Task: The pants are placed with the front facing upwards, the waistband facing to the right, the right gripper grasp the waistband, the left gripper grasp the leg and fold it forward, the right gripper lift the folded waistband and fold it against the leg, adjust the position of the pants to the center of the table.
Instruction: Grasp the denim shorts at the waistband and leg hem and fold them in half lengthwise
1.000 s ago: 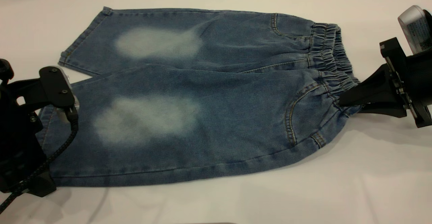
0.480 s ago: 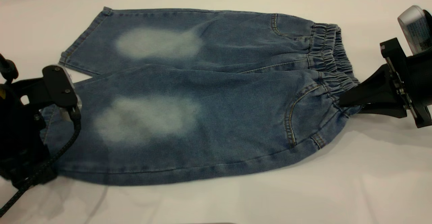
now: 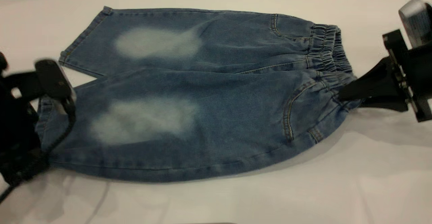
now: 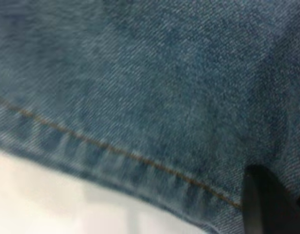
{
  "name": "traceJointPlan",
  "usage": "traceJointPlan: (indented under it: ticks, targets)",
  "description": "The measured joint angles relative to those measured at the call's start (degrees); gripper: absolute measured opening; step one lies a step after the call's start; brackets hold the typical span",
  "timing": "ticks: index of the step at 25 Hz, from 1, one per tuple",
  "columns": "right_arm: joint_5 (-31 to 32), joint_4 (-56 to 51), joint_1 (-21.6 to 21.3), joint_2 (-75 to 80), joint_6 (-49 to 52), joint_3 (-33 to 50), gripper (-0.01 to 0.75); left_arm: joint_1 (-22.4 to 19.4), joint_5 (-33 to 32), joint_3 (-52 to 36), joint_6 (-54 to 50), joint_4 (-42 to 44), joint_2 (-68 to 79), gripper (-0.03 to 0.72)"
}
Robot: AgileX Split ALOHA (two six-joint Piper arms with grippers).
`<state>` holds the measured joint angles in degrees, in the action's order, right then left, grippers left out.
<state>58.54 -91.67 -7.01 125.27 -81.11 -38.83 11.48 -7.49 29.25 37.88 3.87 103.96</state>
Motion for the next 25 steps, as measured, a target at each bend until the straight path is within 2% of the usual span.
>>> traceJointPlan:
  ticks: [5, 15, 18, 25]
  targets:
    - [0.0, 4.7, 0.0, -8.2, 6.0, 1.0, 0.062, 0.0, -6.7, -0.4, -0.4, -0.1, -11.1, 0.014]
    - [-0.4, 7.8, 0.0, -22.2, 10.9, 14.2, 0.062, 0.0, -26.7, -1.0, -0.7, -0.4, -34.1, 0.014]
    - [-0.5, 8.9, 0.0, -27.1, 14.1, 16.0, 0.062, 0.0, -26.4, -1.0, -1.4, -0.1, -39.8, 0.014]
    - [-4.9, 3.7, 0.0, -31.4, 21.8, 16.1, 0.062, 0.0, -14.4, 1.7, -11.5, 6.7, -36.1, 0.014]
